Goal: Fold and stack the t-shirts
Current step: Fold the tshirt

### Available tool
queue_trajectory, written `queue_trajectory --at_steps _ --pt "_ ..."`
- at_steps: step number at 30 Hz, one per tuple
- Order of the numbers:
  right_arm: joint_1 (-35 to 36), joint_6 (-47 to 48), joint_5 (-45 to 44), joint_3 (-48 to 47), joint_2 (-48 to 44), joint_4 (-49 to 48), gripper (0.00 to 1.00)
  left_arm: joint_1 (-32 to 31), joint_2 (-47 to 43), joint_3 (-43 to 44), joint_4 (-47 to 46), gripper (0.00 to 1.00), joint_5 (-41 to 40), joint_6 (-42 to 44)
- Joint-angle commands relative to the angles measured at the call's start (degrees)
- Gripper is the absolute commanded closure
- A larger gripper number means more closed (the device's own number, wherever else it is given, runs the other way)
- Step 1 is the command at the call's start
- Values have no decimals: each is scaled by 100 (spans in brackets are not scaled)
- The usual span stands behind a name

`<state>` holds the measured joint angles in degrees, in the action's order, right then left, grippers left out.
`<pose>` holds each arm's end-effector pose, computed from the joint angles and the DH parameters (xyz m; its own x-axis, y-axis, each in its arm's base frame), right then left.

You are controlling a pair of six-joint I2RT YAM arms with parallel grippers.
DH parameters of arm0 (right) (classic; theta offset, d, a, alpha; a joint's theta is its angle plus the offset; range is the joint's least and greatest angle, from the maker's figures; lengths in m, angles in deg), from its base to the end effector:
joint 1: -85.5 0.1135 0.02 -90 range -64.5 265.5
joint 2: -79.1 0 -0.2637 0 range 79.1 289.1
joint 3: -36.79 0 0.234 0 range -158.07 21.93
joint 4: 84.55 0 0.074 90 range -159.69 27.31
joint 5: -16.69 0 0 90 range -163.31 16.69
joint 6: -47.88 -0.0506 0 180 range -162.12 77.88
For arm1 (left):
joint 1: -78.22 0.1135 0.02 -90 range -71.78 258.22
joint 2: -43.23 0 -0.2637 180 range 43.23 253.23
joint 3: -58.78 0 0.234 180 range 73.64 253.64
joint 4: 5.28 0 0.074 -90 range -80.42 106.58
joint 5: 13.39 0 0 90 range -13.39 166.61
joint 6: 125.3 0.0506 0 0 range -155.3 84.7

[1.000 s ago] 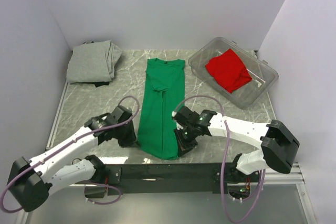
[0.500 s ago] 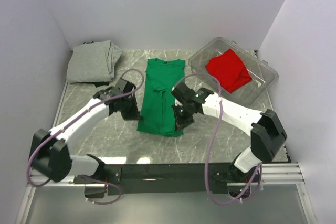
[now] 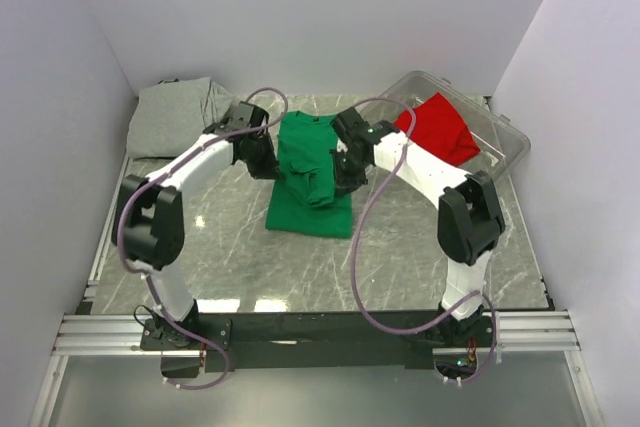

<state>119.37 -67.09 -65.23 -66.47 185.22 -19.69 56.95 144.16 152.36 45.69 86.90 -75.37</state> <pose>0.3065 0.2143 0.2403 -0.9481 -0.1330 -0.2888 -0.2160 0.9360 0.2780 0.3388 -0.1416 0.2371 -0.8929 -0.3321 -0.3040 -0.1704 0.8743 -0.4544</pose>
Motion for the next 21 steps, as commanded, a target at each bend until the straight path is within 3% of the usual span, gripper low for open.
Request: queue_trajectory --at_steps 1,8,21 --pt "-266 229 -70 -625 364 150 100 132 391 653 -79 100 114 202" --pt "-635 493 45 -1740 1392 528 100 449 1025 1040 -114 100 263 79" --pt "-1066 651 264 -2577 2289 739 100 634 1852 1673 -448 98 747 44"
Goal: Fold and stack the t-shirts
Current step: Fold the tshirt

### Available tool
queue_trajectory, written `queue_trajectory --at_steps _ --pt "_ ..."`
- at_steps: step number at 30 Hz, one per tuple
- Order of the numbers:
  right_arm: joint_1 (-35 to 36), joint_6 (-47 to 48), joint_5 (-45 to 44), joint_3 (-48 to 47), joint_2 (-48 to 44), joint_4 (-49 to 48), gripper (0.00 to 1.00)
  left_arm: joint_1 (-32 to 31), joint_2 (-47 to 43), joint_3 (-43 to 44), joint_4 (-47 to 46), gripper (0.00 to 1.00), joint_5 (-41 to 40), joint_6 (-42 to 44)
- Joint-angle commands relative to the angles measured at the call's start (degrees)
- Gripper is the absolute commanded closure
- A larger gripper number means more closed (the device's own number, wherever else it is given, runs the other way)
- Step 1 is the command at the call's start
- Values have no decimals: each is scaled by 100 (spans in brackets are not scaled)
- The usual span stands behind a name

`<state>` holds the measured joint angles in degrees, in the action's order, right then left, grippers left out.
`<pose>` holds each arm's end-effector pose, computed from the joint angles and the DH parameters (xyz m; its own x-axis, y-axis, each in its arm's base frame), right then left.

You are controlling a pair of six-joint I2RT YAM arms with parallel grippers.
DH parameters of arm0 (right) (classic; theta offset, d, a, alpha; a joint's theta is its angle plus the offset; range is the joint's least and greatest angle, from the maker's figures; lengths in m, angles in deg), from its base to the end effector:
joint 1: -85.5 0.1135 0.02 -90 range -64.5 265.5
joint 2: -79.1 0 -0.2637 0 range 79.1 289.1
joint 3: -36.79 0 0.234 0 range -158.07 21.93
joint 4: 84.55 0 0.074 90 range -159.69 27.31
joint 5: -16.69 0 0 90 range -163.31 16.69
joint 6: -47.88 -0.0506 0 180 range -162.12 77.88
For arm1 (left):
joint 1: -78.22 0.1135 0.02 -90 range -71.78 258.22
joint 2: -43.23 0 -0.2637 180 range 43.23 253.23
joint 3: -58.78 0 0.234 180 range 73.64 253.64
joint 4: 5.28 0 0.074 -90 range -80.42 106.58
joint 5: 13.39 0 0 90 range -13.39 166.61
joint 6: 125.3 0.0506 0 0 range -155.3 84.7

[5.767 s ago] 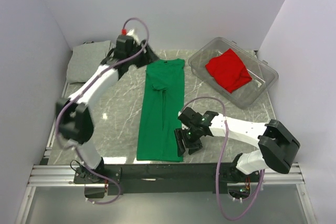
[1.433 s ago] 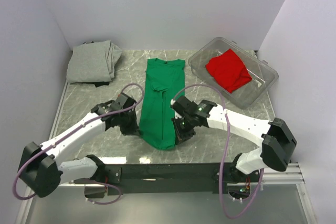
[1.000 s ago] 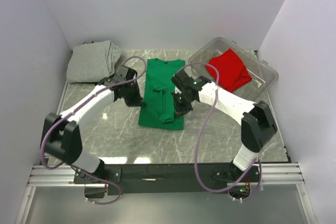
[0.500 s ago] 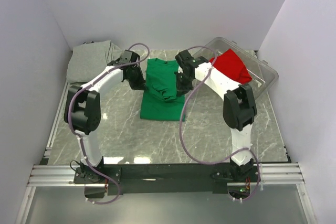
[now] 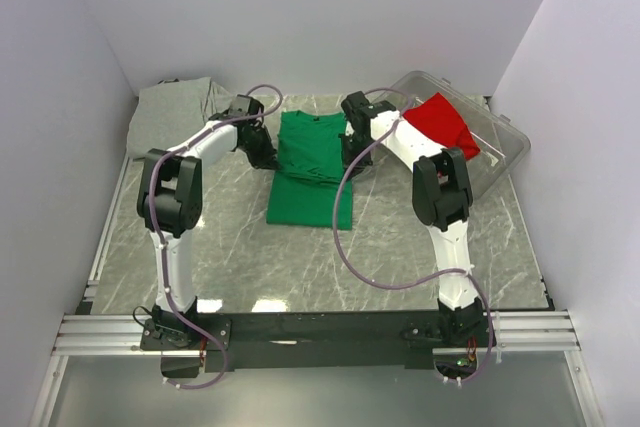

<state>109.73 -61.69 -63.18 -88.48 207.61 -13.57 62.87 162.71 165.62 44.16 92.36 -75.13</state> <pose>0.4081 0.1934 0.1875 -0.9768 -0.0780 -0.1995 -0.1278 0.9596 0.2506 0.4164 -0.1285 0.1834 -0.8960 -0.3933 -0.2060 -0.2560 0.8367 -0.4841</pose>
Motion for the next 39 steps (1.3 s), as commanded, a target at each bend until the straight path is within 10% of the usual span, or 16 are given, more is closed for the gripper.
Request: queue_trajectory --at_steps 1,6,11,14,39 --pt "-111 120 77 -419 69 127 100 41 14 381 -286 98 183 11" --pt "-173 138 94 -771 289 259 99 94 102 452 -216 93 113 -24" --pt "-225 112 94 -947 193 286 37 103 -109 373 -163 52 -291 -51" --pt "-226 129 77 -895 -79 189 30 112 -442 163 -268 44 -572 2" --pt "328 -503 789 3174 -2066 -1490 43 -108 -2095 -2958 -857 44 -195 160"
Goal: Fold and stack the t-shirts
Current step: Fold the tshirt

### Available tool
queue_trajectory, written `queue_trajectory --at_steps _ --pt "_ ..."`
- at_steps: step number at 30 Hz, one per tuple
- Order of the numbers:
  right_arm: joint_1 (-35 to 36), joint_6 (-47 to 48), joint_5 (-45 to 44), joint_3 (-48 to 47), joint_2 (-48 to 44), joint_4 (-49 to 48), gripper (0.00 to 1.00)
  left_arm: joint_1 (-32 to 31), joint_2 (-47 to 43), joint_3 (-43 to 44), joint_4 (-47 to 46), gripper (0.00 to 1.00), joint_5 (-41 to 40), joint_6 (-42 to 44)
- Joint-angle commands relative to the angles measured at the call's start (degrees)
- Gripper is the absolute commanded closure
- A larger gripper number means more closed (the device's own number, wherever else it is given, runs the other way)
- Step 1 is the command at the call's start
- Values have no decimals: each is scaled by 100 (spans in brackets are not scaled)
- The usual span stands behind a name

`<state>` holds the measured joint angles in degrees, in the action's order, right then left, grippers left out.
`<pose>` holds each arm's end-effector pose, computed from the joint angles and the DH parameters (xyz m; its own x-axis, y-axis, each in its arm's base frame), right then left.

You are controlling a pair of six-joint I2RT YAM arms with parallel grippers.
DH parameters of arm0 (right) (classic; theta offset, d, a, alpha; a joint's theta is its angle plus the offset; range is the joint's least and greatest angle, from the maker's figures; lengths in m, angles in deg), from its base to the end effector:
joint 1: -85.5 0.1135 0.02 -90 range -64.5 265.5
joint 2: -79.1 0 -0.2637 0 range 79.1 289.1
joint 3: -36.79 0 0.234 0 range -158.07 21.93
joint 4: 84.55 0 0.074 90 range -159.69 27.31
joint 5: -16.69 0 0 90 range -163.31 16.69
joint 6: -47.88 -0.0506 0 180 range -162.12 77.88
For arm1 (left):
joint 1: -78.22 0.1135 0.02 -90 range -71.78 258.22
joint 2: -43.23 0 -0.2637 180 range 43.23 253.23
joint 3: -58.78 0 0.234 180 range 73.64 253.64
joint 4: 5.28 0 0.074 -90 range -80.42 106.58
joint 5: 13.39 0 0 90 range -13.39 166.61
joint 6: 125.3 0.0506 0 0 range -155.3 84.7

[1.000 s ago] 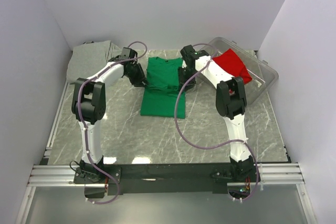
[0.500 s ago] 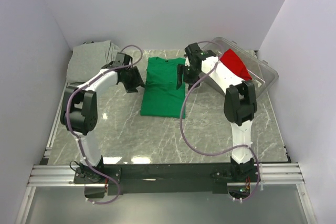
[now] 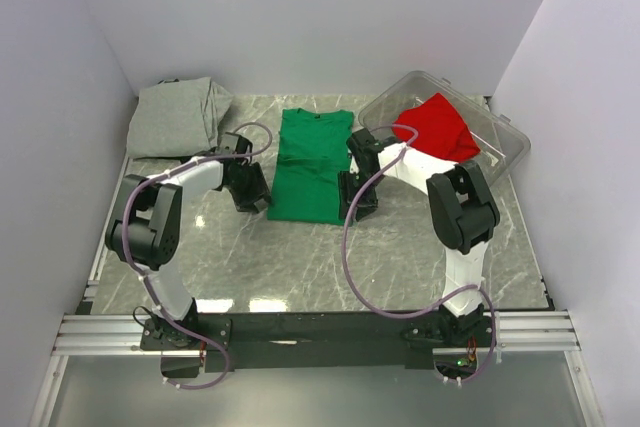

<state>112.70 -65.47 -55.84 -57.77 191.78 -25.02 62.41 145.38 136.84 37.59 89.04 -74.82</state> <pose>0.3223 0.1827 0.1646 -0.9931 -0.0853 -0.0801 -0.1084 0.9289 0.3540 0.3217 -0.1024 0.1622 -0.9039 -0.3899 -0.1759 -0.2957 0.8667 -0.4018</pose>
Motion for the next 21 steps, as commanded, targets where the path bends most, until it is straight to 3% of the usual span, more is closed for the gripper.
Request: queue_trajectory --at_steps 1,9,21 --pt "31 -143 28 226 -502 -379 45 -71 -388 -115 -208 44 163 121" --pt "40 -170 1 657 -546 -608 53 -203 -441 -299 -217 46 155 86" --pt "40 -90 230 737 -203 -802 75 -273 -319 -264 73 48 -249 -37"
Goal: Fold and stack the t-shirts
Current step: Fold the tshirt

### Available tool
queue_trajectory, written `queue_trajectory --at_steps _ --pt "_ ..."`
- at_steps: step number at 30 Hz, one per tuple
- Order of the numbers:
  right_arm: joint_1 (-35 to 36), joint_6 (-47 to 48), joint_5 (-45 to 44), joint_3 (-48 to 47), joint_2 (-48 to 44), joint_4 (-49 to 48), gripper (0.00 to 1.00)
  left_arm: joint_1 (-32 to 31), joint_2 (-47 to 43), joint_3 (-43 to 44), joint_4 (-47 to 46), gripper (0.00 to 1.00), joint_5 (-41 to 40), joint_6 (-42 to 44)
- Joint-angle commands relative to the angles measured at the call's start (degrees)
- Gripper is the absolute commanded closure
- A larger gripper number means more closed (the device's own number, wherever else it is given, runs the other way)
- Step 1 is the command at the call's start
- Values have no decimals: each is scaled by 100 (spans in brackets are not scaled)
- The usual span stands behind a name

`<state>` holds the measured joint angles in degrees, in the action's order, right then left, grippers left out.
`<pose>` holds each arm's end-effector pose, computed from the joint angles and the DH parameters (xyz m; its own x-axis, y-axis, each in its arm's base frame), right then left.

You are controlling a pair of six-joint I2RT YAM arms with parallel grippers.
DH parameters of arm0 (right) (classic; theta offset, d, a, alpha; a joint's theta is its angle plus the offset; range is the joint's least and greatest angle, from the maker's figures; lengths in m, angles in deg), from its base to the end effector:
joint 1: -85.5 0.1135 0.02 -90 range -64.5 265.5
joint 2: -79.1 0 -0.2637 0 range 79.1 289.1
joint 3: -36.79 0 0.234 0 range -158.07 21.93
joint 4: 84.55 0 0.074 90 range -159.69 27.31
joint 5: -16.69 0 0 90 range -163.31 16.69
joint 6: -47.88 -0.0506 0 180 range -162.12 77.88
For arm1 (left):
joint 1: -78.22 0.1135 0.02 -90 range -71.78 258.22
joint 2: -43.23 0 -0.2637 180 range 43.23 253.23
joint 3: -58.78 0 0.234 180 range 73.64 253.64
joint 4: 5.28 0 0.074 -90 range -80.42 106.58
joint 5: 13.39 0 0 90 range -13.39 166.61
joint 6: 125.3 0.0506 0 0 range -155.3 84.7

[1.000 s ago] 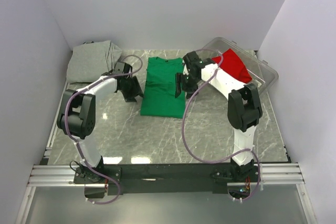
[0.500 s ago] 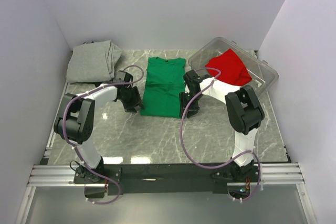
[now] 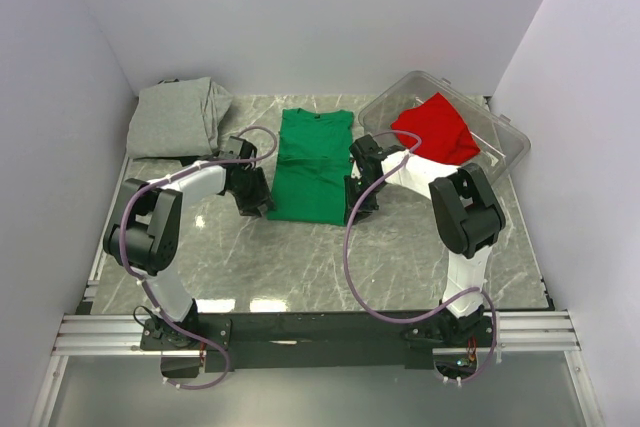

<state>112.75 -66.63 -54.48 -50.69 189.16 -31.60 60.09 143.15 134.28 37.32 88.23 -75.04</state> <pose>0.3099 0.1780 0.1533 -0.9928 -0.0696 -0.0977 -0.1024 0.9159 0.3880 0.3073 -0.1114 0.1628 -0.9154 -0.3592 -0.1817 -0.2675 0.8801 -0.3922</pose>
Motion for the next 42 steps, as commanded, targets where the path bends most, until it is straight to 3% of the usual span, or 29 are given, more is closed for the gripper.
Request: queue_trajectory --at_steps 1,18,23,24,26,28,42 --pt "44 17 103 29 59 -152 78 -41 -78 -9 108 51 -186 -16" --pt "44 17 77 46 42 -117 82 -217 432 141 328 64 -195 -51" --pt "35 25 68 46 42 -100 88 -226 572 167 363 78 -142 -42" --pt "44 25 59 37 24 -91 94 -226 581 159 363 80 -125 -42" --pt "35 34 16 20 16 -65 100 -226 616 158 363 90 -72 -33" --pt "35 26 -2 11 -11 -30 100 -226 669 176 354 100 -37 -7" --pt "35 -18 -275 213 -485 234 100 -244 45 -26 477 100 -555 55"
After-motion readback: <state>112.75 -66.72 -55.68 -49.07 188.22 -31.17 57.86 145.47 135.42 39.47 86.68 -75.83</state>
